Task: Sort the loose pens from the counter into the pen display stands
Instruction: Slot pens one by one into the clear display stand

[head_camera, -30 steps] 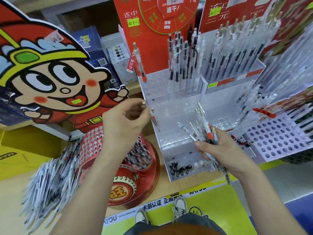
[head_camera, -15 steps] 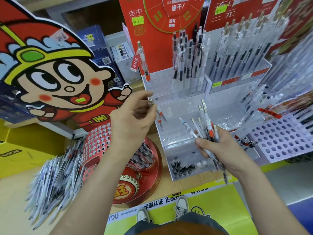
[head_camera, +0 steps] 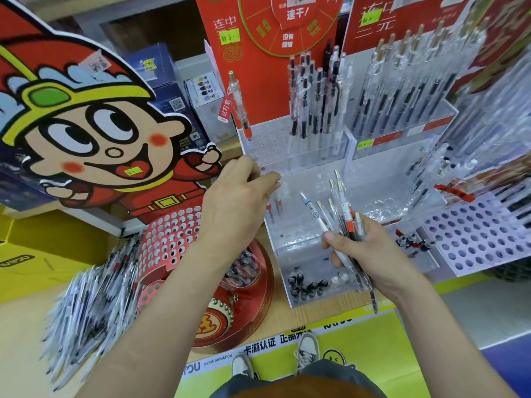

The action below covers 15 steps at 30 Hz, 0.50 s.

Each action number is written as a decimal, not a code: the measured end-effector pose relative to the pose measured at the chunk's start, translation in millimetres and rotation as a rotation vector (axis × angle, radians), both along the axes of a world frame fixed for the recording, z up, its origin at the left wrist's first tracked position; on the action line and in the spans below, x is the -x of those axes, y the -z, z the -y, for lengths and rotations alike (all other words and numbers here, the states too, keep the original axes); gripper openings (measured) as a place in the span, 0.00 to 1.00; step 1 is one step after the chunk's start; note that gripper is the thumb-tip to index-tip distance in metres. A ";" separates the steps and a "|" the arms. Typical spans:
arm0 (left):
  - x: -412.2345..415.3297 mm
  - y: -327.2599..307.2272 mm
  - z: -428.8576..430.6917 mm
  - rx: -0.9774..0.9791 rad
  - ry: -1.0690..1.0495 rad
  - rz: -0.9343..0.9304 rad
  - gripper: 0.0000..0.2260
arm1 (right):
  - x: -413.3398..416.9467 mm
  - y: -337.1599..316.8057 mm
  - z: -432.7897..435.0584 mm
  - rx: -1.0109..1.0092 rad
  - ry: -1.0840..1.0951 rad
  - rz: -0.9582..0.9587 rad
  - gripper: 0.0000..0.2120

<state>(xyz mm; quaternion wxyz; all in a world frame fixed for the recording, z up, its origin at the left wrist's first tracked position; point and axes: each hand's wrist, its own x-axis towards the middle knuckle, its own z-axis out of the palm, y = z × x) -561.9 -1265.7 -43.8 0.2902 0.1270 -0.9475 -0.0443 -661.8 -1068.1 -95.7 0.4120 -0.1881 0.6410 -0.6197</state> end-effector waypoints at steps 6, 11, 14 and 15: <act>4.1 -7.6 1.5 0.085 -0.026 0.095 0.20 | -7.8 -3.2 5.1 0.029 -0.003 0.094 0.16; 6.0 -10.5 1.5 0.163 -0.011 0.134 0.18 | -11.2 -3.7 8.0 0.096 0.008 0.184 0.11; 6.9 -11.9 1.1 0.183 -0.038 0.143 0.17 | -12.2 -5.2 9.4 0.097 0.003 0.226 0.09; 6.8 -12.3 0.9 0.182 -0.048 0.133 0.17 | -13.1 -6.0 10.3 0.099 0.006 0.249 0.11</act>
